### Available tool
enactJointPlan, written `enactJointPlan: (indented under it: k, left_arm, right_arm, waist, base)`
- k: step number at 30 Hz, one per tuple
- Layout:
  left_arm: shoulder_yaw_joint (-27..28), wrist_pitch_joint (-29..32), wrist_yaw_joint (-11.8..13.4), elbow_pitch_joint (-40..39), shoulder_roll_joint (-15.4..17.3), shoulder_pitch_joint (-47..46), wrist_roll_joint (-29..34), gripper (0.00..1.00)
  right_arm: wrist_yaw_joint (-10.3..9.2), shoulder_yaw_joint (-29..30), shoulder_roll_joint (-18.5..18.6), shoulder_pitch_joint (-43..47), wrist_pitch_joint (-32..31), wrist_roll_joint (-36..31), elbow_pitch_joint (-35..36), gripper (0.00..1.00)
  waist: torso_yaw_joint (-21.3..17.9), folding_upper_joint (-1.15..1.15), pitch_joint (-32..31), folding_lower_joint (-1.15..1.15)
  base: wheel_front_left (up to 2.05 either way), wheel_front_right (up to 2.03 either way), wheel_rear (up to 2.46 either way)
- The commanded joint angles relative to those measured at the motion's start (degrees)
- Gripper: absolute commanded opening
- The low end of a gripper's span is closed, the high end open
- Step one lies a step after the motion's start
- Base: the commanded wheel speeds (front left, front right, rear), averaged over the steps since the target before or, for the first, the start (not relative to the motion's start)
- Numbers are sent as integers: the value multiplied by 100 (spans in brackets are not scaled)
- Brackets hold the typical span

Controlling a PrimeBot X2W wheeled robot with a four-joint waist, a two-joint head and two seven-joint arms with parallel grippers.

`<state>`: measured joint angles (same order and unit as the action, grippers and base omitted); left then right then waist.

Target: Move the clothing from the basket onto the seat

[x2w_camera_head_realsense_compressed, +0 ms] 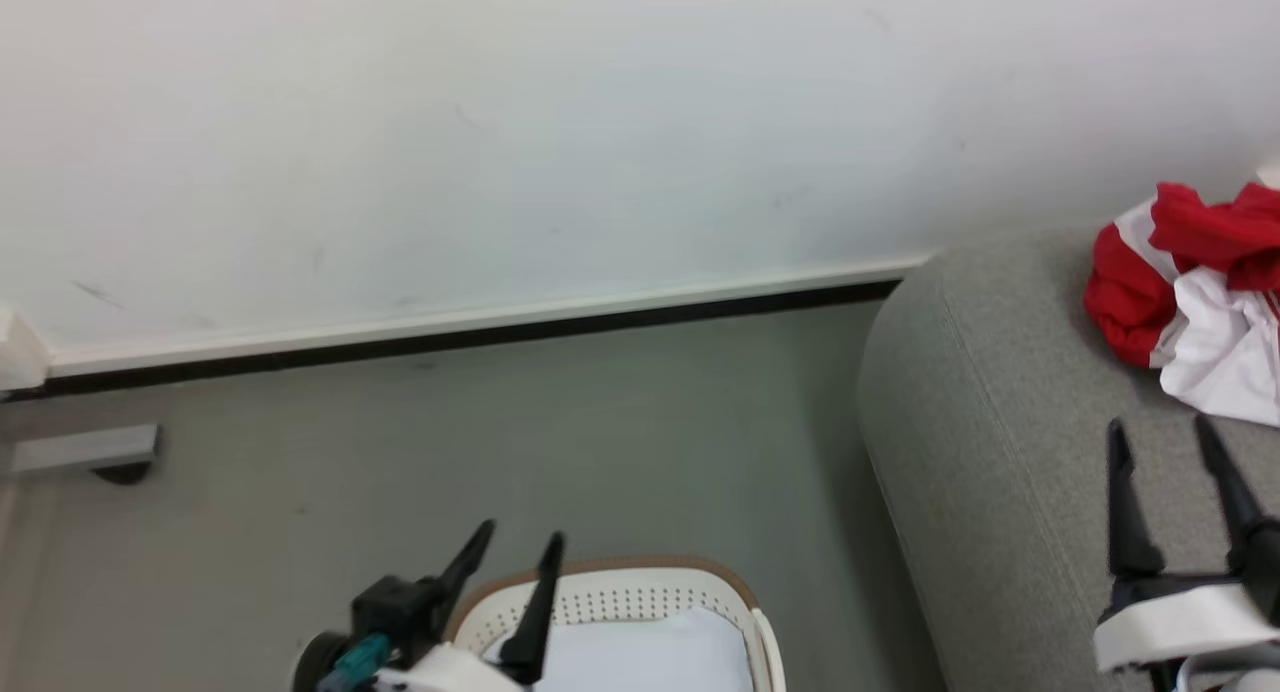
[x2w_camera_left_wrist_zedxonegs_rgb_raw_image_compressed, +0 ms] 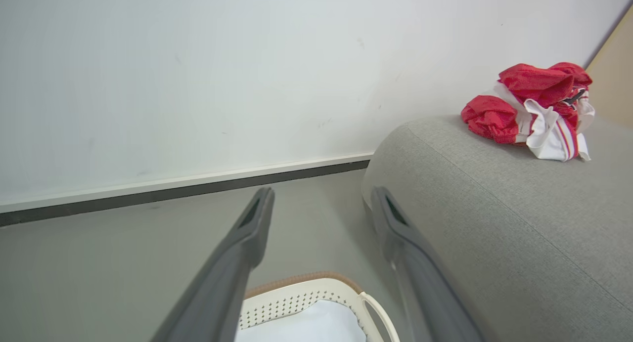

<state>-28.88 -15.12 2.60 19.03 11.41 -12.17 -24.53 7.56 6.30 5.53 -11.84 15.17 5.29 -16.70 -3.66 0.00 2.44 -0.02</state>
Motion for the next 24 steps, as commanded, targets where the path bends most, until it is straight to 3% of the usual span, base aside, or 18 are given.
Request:
enactJointPlan:
  k: [1,10,24]
  left_arm:
    - [70,-2,34,-29,74,128,70,100]
    - [824,-3,159,-288,131,830,271,100]
    - [1874,-3,-48,-337,-332,1347,790,100]
  right_arm:
    - [-15,-61,-13,141,-5,42,39,100]
    - [-15,-284,-238,969,-5,48,360,100]
    - [-15,-550,-260,1429,-5,116,145,100]
  waist:
    - [115,0,-155,2]
    - [312,0,-291,2]
    - [467,0,-458,2]
  base:
    - [0,0,0]
    - [0,0,0]
    - [0,0,0]
